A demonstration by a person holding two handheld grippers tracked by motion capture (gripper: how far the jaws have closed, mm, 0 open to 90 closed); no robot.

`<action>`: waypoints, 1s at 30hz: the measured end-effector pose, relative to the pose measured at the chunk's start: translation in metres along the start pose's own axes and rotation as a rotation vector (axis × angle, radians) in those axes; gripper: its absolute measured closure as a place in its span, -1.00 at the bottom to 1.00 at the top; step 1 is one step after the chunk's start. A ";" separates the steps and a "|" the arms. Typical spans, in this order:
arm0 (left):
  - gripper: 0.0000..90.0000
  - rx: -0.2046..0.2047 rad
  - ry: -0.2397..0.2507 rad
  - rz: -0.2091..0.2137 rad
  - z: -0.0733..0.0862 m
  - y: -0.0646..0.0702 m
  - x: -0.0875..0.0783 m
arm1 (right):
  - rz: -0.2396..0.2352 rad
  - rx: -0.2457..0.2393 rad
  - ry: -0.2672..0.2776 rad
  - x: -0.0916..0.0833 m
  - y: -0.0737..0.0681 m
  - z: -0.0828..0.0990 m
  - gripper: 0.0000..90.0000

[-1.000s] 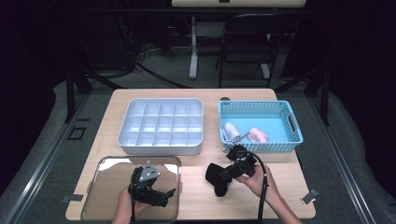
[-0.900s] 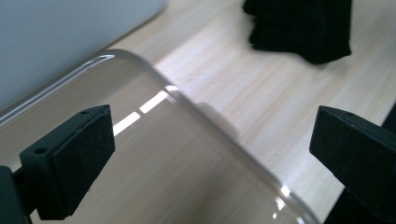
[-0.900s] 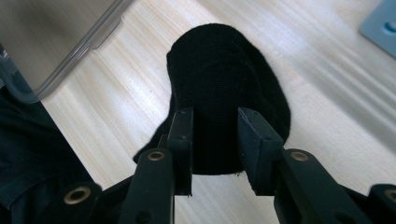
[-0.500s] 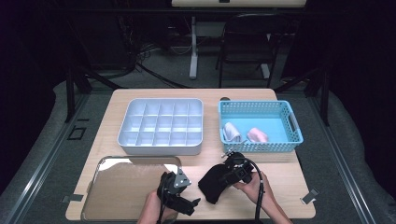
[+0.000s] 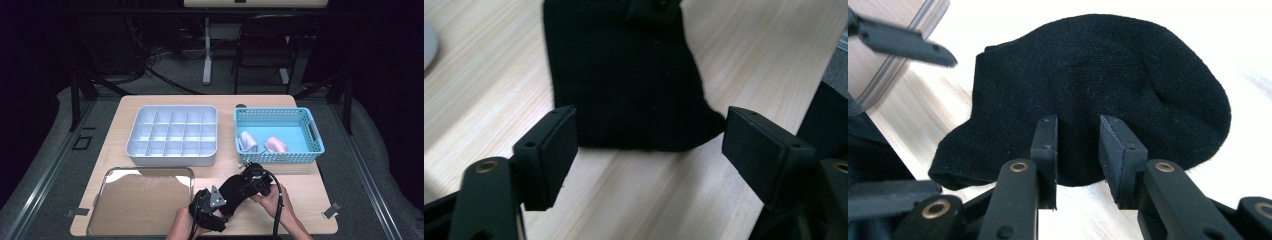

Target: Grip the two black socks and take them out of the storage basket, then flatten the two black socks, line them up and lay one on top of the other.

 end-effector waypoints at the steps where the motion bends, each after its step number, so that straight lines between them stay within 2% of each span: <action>1: -0.38 0.010 0.001 -0.006 0.000 0.000 0.001 | 0.000 0.002 -0.004 0.000 0.000 0.000 0.56; 3: -0.28 0.007 0.025 -0.003 0.000 -0.001 0.002 | 0.005 -0.014 -0.023 0.000 0.000 0.000 0.57; 6: -0.17 0.008 0.023 0.013 0.000 -0.004 0.002 | -0.003 -0.019 -0.030 0.000 0.001 0.000 0.55; 7: -0.10 0.007 0.015 0.013 0.001 -0.004 0.003 | -0.016 0.002 -0.013 0.000 0.001 0.001 0.52; 8: -0.06 0.003 0.016 0.018 0.002 -0.005 0.004 | -0.024 -0.005 -0.021 -0.002 0.002 0.000 0.49; 9: 0.00 0.002 0.012 0.028 0.002 -0.006 0.003 | -0.016 0.004 -0.009 -0.005 0.002 0.000 0.46; 10: 0.09 0.002 0.011 0.031 0.003 -0.006 0.004 | -0.014 -0.009 -0.009 -0.008 0.004 -0.002 0.43; 13: 0.29 -0.006 0.007 0.036 0.006 -0.008 0.005 | 0.012 0.009 0.059 -0.022 0.008 -0.006 0.34; 14: 0.34 -0.006 0.005 0.027 0.007 -0.008 0.006 | 0.015 0.004 0.075 -0.025 0.012 -0.008 0.29; 16: 0.45 -0.009 -0.001 0.022 0.008 -0.009 0.007 | 0.052 0.020 0.115 -0.028 0.016 -0.009 0.23; 18: 0.53 -0.012 0.003 0.013 0.008 -0.011 0.006 | 0.085 0.021 0.130 -0.027 0.025 -0.010 0.21; 19: 0.55 -0.012 0.004 0.008 0.009 -0.011 0.006 | 0.108 0.026 0.121 -0.026 0.028 -0.011 0.21; 23: 0.63 -0.023 0.006 0.004 0.011 -0.013 0.007 | 0.127 0.048 0.112 -0.019 0.043 -0.012 0.19; 28: 0.66 -0.018 0.007 -0.003 0.011 -0.013 0.009 | 0.093 0.102 0.093 -0.008 0.054 -0.007 0.23; 30: 0.66 -0.014 0.010 -0.007 0.011 -0.014 0.010 | 0.101 0.108 0.085 -0.005 0.056 -0.005 0.29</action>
Point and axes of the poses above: each handheld gripper's, and its own axes: x roughly forward along the jaws, z roughly out of its underside, y roughly to its right, the point moved 2 cm from there along x, roughly forward along the jaws, and after that the axes turned 15 degrees about y, right-handed, at the moved point
